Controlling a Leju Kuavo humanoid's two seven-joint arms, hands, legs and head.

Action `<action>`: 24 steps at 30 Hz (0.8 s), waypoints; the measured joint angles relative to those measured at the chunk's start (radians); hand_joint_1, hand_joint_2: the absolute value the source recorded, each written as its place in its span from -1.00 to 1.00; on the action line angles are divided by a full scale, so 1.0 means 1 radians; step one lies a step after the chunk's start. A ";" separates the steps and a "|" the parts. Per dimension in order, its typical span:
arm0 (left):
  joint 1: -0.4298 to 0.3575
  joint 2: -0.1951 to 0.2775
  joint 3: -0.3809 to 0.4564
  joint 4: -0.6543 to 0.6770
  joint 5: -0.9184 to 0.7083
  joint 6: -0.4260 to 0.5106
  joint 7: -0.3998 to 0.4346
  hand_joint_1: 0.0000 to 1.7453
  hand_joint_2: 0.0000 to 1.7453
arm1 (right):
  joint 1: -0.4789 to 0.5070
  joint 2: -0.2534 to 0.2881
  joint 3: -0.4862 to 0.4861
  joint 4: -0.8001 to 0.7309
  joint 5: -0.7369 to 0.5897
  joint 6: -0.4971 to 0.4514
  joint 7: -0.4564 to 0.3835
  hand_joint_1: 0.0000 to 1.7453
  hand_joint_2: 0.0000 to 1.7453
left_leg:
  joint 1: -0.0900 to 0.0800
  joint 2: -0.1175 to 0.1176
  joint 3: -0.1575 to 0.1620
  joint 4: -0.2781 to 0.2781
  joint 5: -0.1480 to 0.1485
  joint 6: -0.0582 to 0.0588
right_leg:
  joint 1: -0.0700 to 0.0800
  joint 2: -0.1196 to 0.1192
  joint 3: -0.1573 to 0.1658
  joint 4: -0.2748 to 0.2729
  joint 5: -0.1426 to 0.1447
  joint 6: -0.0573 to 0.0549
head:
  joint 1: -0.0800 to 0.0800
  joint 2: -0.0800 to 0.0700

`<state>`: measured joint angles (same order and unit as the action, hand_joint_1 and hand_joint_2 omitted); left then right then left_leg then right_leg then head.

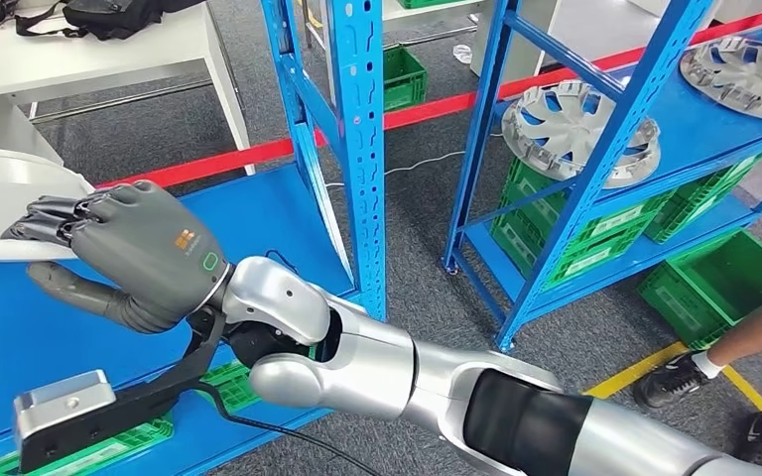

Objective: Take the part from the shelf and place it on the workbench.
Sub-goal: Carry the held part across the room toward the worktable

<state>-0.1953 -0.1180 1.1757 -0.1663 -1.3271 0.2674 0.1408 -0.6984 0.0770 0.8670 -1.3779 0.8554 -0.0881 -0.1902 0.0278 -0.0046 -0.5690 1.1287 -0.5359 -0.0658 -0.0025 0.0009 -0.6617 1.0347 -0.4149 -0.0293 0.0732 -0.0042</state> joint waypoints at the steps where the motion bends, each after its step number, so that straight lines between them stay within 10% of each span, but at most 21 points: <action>1: -0.001 0.000 0.000 0.000 0.000 0.000 0.000 -1.00 1.00 | 0.000 0.000 0.000 -0.001 0.000 0.000 0.000 1.00 1.00 | -0.003 0.000 0.039 -0.057 0.002 0.004 | 0.001 0.000 -0.005 0.001 0.007 0.005 | 0.001 0.000; 6: -0.003 -0.002 0.000 0.000 0.000 0.000 0.000 -1.00 1.00 | -0.001 -0.004 0.000 -0.003 0.000 0.000 -0.001 1.00 1.00 | -0.007 0.003 0.042 -0.112 0.019 0.038 | 0.000 0.000 -0.019 0.005 0.021 0.036 | 0.003 0.000; 10: -0.003 -0.002 0.000 -0.002 0.000 0.000 0.000 -1.00 1.00 | 0.001 -0.009 0.000 -0.003 0.000 0.001 0.000 1.00 1.00 | -0.005 0.008 -0.010 -0.114 0.069 0.057 | -0.005 0.002 -0.084 0.212 -0.151 0.054 | 0.005 0.000; 13: -0.002 -0.002 0.000 -0.002 0.000 0.000 0.000 -1.00 1.00 | 0.002 -0.014 0.000 -0.003 0.000 0.001 0.000 1.00 1.00 | -0.006 0.008 -0.057 -0.108 0.101 0.054 | -0.005 0.002 -0.051 0.269 -0.149 0.056 | 0.005 0.000; 16: -0.003 -0.003 0.000 -0.002 0.000 0.000 0.000 -1.00 1.00 | 0.001 -0.015 0.000 -0.004 0.000 0.001 -0.001 1.00 1.00 | -0.006 0.007 -0.089 -0.099 0.127 0.042 | -0.002 0.002 0.100 0.077 -0.116 0.043 | 0.005 0.000; 18: -0.003 -0.004 0.000 -0.003 -0.001 0.000 0.000 -1.00 1.00 | 0.000 -0.015 0.000 -0.005 0.001 0.000 0.000 1.00 1.00 | -0.007 0.005 -0.095 -0.099 0.143 0.028 | 0.003 0.004 0.146 -0.002 -0.131 0.028 | 0.007 0.000; 21: -0.003 -0.006 0.000 -0.003 -0.001 0.000 0.001 -1.00 1.00 | -0.001 -0.015 0.000 -0.006 0.003 0.000 0.002 1.00 1.00 | -0.004 0.005 -0.102 -0.104 0.151 0.009 | 0.004 0.001 0.133 -0.017 -0.106 0.003 | 0.010 0.000; 24: -0.003 -0.007 0.000 -0.003 -0.001 0.000 0.003 -1.00 1.00 | 0.000 -0.013 0.000 -0.006 0.010 0.001 0.006 1.00 1.00 | -0.002 0.005 -0.140 0.007 0.028 -0.002 | 0.000 -0.003 0.099 -0.024 -0.065 -0.016 | 0.006 0.000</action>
<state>-0.1978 -0.1247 1.1761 -0.1689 -1.3282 0.2674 0.1435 -0.6985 0.0642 0.8667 -1.3836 0.8651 -0.0875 -0.1842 0.0258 0.0001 -0.7093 1.1354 -0.5082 -0.0680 -0.0023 -0.0018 -0.5632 1.0109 -0.4801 -0.0449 0.0795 -0.0042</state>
